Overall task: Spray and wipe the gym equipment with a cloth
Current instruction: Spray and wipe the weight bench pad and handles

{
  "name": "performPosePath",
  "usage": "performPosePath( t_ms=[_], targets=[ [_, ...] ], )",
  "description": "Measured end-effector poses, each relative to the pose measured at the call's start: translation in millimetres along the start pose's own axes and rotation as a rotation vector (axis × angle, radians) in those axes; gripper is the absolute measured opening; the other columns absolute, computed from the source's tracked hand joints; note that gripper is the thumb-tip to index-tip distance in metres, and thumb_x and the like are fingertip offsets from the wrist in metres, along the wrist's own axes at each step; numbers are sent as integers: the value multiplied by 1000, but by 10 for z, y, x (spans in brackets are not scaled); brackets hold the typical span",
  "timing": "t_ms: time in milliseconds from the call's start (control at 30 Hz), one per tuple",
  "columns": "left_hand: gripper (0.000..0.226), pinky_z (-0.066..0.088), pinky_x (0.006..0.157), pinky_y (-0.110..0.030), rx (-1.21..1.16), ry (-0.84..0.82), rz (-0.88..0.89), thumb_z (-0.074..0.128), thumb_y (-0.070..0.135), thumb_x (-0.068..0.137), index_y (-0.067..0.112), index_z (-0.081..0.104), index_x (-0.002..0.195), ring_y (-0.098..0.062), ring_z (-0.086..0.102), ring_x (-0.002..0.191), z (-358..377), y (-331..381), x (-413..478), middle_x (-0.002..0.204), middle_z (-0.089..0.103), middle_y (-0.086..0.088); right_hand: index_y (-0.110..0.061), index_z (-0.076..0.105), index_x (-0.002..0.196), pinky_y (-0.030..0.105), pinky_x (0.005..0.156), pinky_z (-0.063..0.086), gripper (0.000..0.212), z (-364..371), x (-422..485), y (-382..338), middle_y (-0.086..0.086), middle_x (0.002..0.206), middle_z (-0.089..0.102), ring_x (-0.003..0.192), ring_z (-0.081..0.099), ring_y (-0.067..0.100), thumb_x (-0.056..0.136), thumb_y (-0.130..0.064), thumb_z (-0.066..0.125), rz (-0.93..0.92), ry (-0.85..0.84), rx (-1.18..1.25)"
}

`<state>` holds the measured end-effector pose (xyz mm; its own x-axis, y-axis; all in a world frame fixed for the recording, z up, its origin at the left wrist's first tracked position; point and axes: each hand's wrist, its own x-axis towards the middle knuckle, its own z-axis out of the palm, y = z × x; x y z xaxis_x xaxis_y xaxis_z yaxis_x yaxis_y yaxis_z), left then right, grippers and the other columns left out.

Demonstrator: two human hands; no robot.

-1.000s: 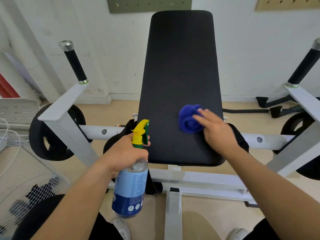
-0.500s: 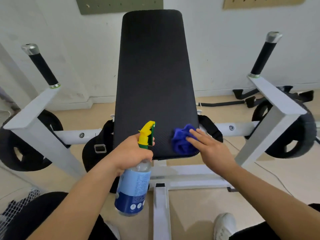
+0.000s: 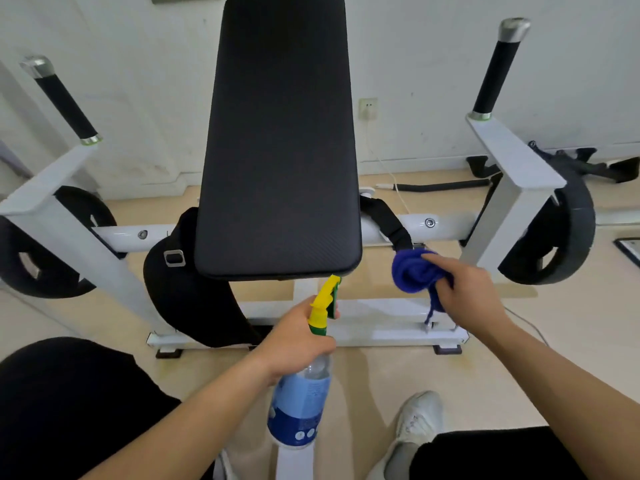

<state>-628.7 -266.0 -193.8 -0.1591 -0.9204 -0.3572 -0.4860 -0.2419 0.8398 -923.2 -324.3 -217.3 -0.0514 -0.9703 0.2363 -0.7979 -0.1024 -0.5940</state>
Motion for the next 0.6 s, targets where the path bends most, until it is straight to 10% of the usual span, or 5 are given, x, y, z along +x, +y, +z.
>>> performPosePath(
  t_ms=[200, 600],
  targets=[
    [33, 49, 72, -30, 42, 184, 38, 71, 8, 74, 25, 63, 102, -14, 59, 77, 494, 39, -18, 96, 68, 4, -22, 61, 133, 10, 58, 40, 46, -179, 25, -82, -1, 85, 64, 73, 58, 5, 93, -5, 50, 147, 100, 177],
    [39, 48, 63, -30, 35, 352, 120, 72, 3, 75, 30, 62, 101, -23, 55, 65, 268, -40, -208, 75, 63, -11, -25, 31, 155, 13, 100, 31, 59, 781, 625, -1198, -3, 151, 42, 133, 44, 14, 102, -1, 37, 133, 137, 690]
  ],
)
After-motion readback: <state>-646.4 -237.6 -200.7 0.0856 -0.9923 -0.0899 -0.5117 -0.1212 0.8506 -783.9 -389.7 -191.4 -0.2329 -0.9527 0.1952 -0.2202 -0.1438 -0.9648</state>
